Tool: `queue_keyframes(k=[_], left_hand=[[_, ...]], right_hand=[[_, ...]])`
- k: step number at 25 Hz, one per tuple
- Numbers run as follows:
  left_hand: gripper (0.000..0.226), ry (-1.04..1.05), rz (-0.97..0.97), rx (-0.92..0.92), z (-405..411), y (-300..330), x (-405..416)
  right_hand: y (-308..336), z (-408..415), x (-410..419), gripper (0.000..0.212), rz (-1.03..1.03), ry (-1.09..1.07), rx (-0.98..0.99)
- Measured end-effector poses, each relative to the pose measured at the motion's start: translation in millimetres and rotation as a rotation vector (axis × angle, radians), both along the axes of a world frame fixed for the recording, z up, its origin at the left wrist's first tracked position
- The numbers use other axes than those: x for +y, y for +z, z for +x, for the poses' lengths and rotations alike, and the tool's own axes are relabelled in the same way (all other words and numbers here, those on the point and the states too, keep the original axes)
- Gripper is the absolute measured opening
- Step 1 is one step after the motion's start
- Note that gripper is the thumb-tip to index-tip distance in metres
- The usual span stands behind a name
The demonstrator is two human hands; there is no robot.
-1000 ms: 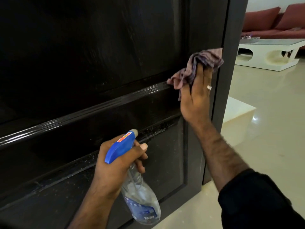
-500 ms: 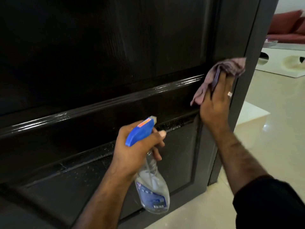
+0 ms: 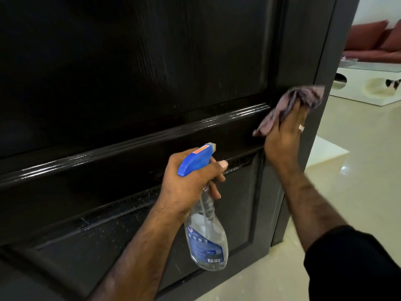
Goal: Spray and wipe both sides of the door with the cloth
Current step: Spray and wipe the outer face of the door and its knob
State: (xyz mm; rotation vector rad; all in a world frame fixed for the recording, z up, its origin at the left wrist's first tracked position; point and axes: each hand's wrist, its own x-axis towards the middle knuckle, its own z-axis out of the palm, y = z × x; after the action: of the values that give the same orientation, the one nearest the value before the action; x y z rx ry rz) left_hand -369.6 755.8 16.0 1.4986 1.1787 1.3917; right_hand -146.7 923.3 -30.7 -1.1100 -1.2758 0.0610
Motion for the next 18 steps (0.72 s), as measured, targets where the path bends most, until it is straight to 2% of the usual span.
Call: queue_keyframes(k=[1, 3, 5, 7, 8, 9, 12, 13, 14, 17, 18], left_hand=[[0.025, 0.004, 0.0, 0.0, -2, -1, -1], [0.024, 0.026, 0.004, 0.0, -9, -3, -4], [0.023, 0.059, 0.004, -0.013, -15, -6, -12], [0.023, 0.084, -0.006, -0.026, -24, -9, -22], [0.024, 0.094, -0.011, -0.023, -30, -11, -25], [0.023, 0.109, -0.014, -0.017, -38, -13, -30], [0.021, 0.146, -0.007, -0.014, -57, -13, -41], [0.021, 0.156, -0.001, -0.014, -61, -11, -44], [0.021, 0.164, 0.01, -0.015, -63, -9, -46], [0.021, 0.171, 0.049, -0.051, -67, -8, -50], [0.022, 0.176, 0.057, -0.062, -69, -9, -51]], right_hand=[[21, -6, -1, 0.091, 0.016, -0.021, 0.004], [19, -32, -16, 0.087, 0.079, -0.056, -0.128], [-34, -57, -42, 0.076, 0.161, 0.011, -0.433], [-75, -47, -47, 0.064, 0.271, 0.019, -0.743], [-73, -36, -39, 0.06, 0.295, -0.011, -0.774], [-62, -31, -30, 0.06, 0.259, -0.051, -0.678], [-6, -59, -22, 0.069, 0.055, -0.193, -0.058], [4, -80, -30, 0.073, 0.075, -0.178, 0.016], [2, -99, -40, 0.076, 0.128, -0.131, -0.041], [-63, -113, -80, 0.071, 0.224, 0.027, -0.602], [-77, -95, -77, 0.067, 0.247, -0.009, -0.703]])
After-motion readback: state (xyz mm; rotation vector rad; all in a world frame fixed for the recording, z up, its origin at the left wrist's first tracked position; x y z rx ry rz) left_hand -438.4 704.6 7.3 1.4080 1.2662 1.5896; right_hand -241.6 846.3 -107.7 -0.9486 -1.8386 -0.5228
